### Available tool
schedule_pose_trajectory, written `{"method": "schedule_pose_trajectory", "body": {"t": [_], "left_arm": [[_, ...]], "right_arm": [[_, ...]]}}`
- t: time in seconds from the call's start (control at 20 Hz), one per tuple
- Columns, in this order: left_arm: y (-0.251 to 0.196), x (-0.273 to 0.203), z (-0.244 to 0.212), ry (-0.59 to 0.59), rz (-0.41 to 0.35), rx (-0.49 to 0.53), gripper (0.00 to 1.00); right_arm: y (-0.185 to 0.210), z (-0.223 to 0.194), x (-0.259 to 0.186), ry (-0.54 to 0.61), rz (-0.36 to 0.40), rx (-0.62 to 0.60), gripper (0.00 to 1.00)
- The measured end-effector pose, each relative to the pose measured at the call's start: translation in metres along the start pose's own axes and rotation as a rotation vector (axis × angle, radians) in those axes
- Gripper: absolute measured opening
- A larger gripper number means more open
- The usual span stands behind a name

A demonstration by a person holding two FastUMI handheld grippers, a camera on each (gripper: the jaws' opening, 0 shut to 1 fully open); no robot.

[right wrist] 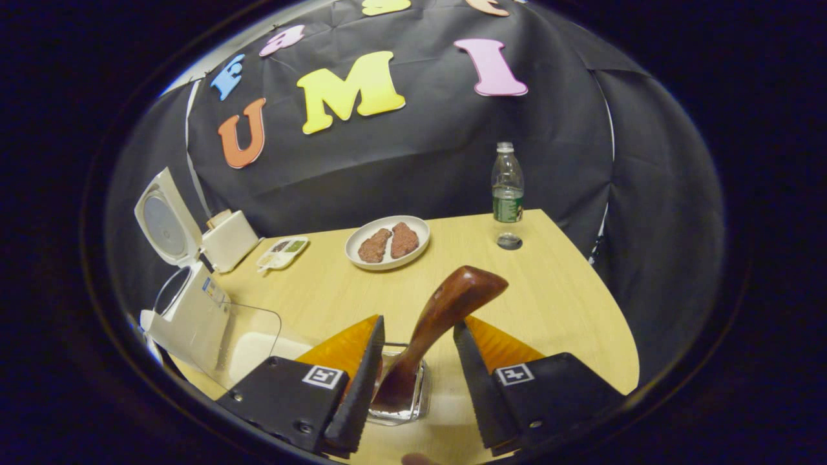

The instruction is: Close the left gripper, press the button to open the rice cooker; take a wooden spoon from the chopstick holder with the right hand, scoop a spoonful of rice and pour it into the rice cooker, then put the wooden spoon back into the chopstick holder.

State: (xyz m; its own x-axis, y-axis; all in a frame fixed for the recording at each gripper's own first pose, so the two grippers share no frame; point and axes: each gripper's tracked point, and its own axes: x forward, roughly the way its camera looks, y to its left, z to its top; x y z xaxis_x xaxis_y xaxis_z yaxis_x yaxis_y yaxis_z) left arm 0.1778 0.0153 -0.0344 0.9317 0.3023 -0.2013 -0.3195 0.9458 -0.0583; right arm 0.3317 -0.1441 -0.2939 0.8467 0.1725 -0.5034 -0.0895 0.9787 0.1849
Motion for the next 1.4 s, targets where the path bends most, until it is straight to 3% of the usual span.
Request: {"method": "schedule_pose_trajectory", "body": {"t": [0.05,0.1,0.15,0.25,0.3,0.35,0.4,0.8,1.15,1.4], "left_arm": [[0.002,-0.002,0.000,0.005,0.011,-0.003,0.94],[0.005,-0.005,-0.001,0.005,0.020,-0.004,0.94],[0.007,-0.006,-0.001,0.008,0.030,0.000,0.94],[0.009,-0.009,-0.004,0.012,0.035,0.000,0.94],[0.010,-0.010,-0.004,0.012,0.034,-0.003,0.94],[0.012,-0.010,-0.004,0.012,0.032,-0.005,0.94],[0.013,-0.010,-0.004,0.011,0.029,-0.010,0.94],[0.048,-0.017,0.001,-0.017,-0.036,-0.011,0.94],[0.107,-0.016,0.001,-0.038,-0.100,0.024,0.94],[0.140,-0.010,-0.006,-0.048,-0.127,0.024,0.94]], "right_arm": [[0.000,-0.002,0.004,0.016,0.006,0.026,0.67],[0.000,-0.002,0.007,0.026,0.015,0.051,0.58],[0.001,-0.002,0.007,0.030,0.019,0.067,0.60],[0.001,-0.001,0.004,0.028,0.012,0.075,0.46],[0.001,-0.001,-0.002,0.027,0.012,0.076,0.29],[0.003,-0.002,-0.005,0.031,0.016,0.082,0.32],[0.005,-0.002,-0.009,0.035,0.016,0.090,0.27],[0.029,0.004,-0.046,0.000,-0.048,0.092,0.23],[0.058,0.052,-0.098,-0.125,-0.146,0.055,0.17],[0.122,0.086,-0.135,-0.175,-0.094,-0.032,0.14]]}}
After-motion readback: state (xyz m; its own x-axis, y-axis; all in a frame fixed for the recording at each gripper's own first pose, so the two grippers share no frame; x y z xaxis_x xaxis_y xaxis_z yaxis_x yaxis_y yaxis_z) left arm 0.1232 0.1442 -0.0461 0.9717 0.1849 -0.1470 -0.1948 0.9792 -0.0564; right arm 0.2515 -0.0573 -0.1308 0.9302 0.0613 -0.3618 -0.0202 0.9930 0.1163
